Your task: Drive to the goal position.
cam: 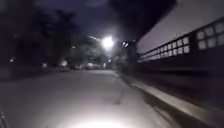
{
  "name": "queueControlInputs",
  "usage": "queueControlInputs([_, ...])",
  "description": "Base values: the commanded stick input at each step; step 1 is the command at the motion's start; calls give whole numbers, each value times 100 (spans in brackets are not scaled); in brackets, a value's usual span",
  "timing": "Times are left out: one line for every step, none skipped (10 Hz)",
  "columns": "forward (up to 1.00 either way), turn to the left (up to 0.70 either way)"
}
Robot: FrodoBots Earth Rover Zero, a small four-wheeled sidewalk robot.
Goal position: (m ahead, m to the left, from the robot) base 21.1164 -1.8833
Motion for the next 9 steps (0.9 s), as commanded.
queueControlInputs([70, 0])
queueControlInputs([70, 0])
queueControlInputs([70, 0])
queueControlInputs([70, 0])
queueControlInputs([70, 0])
queueControlInputs([70, 0])
queueControlInputs([70, 0])
queueControlInputs([70, 0])
queueControlInputs([70, 0])
